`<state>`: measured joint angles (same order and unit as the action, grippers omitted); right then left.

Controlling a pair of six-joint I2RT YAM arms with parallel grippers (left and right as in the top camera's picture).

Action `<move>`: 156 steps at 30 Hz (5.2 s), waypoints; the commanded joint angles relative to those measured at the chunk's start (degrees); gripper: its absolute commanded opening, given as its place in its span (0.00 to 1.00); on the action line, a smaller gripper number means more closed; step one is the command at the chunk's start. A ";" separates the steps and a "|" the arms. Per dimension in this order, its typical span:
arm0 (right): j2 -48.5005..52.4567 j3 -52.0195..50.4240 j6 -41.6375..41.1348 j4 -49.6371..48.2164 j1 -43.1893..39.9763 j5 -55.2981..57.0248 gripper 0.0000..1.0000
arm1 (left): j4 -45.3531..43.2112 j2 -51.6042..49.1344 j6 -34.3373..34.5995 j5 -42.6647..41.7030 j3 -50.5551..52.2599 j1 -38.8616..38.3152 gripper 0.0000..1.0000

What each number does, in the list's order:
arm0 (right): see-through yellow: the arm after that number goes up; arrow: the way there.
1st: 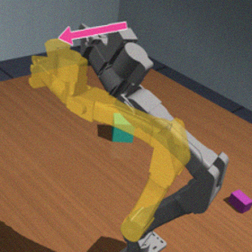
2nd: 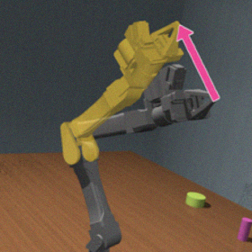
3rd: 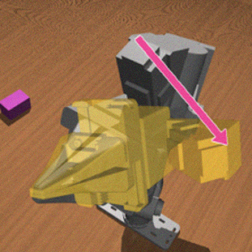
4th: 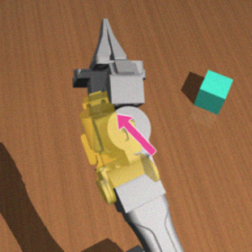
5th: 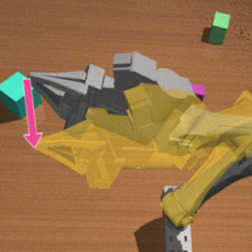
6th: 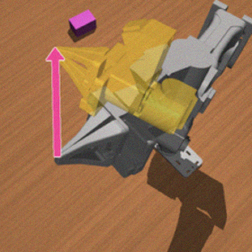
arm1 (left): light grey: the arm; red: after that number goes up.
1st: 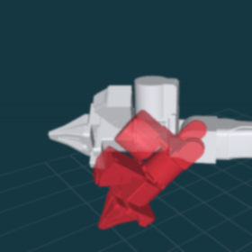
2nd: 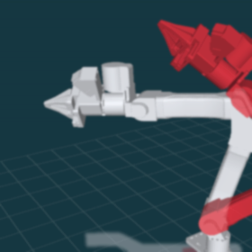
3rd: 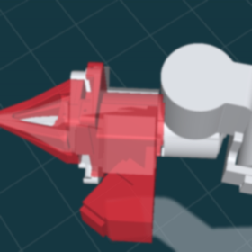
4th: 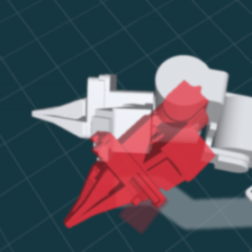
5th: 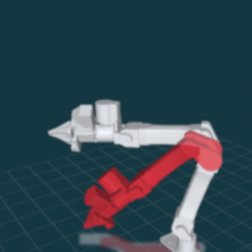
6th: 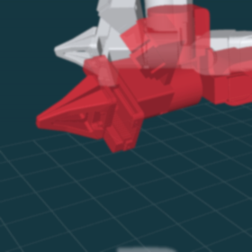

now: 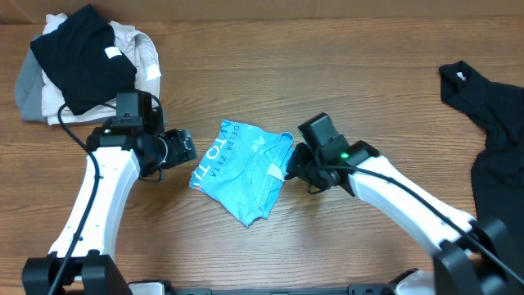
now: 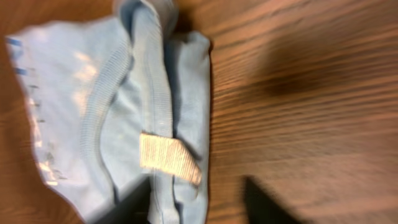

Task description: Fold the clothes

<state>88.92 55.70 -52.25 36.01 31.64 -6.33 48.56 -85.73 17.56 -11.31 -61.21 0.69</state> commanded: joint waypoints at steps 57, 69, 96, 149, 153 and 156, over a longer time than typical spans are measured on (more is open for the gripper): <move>-2.36 -0.15 5.55 -3.26 1.25 2.21 1.00 | 1.05 -37.62 -20.59 -21.92 -12.66 -11.93 0.36; -2.36 -0.15 5.55 -3.15 1.33 2.21 0.99 | -12.24 -37.70 -13.00 -21.35 -12.68 -12.48 0.04; -2.34 -0.26 5.79 -2.49 1.79 5.05 0.98 | -25.49 -37.68 -23.98 -2.12 -31.80 2.80 0.04; -2.34 -0.26 5.79 -2.51 1.79 4.96 0.98 | -3.45 -40.72 -17.05 0.98 -58.64 28.96 0.98; -2.34 -0.26 5.79 -2.51 1.79 4.96 0.98 | -4.35 -39.47 -17.09 -4.22 -58.64 28.35 0.70; -2.34 -0.26 5.81 -2.47 1.79 4.96 0.98 | -5.18 -39.52 -16.44 -8.98 -58.64 27.58 0.41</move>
<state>86.78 55.68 -46.65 33.69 33.10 -2.07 43.90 -127.94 0.27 -14.09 -119.42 29.52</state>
